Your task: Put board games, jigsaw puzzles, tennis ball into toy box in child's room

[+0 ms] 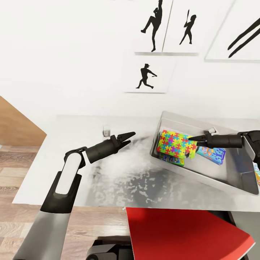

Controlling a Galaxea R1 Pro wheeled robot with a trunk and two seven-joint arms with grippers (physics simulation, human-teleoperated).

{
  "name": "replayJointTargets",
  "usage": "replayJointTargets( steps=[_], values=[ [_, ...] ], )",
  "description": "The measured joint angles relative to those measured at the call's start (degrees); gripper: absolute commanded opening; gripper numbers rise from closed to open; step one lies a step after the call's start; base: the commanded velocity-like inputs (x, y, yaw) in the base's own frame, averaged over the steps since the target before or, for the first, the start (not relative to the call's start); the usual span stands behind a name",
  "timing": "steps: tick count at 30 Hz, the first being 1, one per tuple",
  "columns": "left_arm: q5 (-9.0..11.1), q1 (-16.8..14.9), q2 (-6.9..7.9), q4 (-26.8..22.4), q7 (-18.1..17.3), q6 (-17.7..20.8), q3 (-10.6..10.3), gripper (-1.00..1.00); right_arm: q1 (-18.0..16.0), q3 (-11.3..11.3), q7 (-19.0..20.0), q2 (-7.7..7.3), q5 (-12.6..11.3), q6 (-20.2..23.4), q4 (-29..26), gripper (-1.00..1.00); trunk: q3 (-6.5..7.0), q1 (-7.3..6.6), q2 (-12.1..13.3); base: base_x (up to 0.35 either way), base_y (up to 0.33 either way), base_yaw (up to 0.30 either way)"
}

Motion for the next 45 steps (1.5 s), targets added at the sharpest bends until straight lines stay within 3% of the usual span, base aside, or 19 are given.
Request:
replayJointTargets(
  steps=[11, 19, 25, 30, 33, 37, 40, 42, 45],
  values=[
    [0.0, 0.0, -0.04, 0.0, 0.0, 0.0, 0.0, 1.00, 0.0, 0.0, -6.2, -2.61, 0.0, 0.5, -0.4, 1.00, 0.00, 0.00, 0.0, 0.000, 0.000, 0.000],
    [0.0, 0.0, -0.04, 0.0, 0.1, 0.0, 0.0, 1.00, 0.1, -0.1, -10.6, -3.31, 0.0, 0.7, -0.5, 1.00, 0.00, 0.00, 0.0, 0.000, 0.000, 0.000],
    [-0.2, 0.2, -0.05, 0.0, 0.0, 0.0, 0.0, 1.00, 0.3, 0.0, -11.6, -3.67, -0.1, 0.9, -0.6, 1.00, 0.00, 0.00, 0.0, 0.000, 0.000, 0.000],
    [-0.4, 2.4, -0.04, -0.7, 0.2, -0.4, 0.0, 1.00, 1.1, -0.3, -11.6, -5.59, -0.4, 0.9, -2.5, 1.00, 0.00, 0.00, 0.0, 0.000, 0.000, 0.000],
    [-0.5, 4.1, -0.05, -1.0, 0.3, -0.5, -0.2, 1.00, 3.2, -1.2, -11.5, -6.82, -1.5, 0.7, -6.1, 1.00, 0.00, 0.00, 0.0, 0.000, 0.000, 0.000],
    [-0.6, 4.7, -0.05, -1.2, 0.3, -0.6, -0.9, 1.00, 5.6, -2.4, -11.6, -7.34, -2.8, 0.7, -9.9, 1.00, 0.00, 0.00, 0.0, 0.000, 0.000, 0.000],
    [-0.6, 5.2, -0.05, -1.3, 0.5, -0.6, -2.3, 1.00, 8.6, -4.4, -11.8, -7.65, -4.0, 1.0, -14.6, 1.00, 0.00, 0.00, 0.0, 0.000, 0.000, 0.000],
    [-0.6, 5.4, -0.07, -1.4, 0.8, -0.6, -3.8, 1.00, 11.6, -7.1, -12.0, -7.89, -4.9, 1.6, -19.8, 1.00, 0.00, -0.01, 0.0, 0.000, 0.000, 0.000],
    [-0.6, 5.5, -0.08, -1.4, 1.1, -0.6, -4.5, 1.00, 13.2, -8.9, -12.0, -7.91, -5.1, 2.2, -22.6, 1.00, 0.04, 0.00, 0.0, 0.000, 0.000, 0.000]
  ],
)
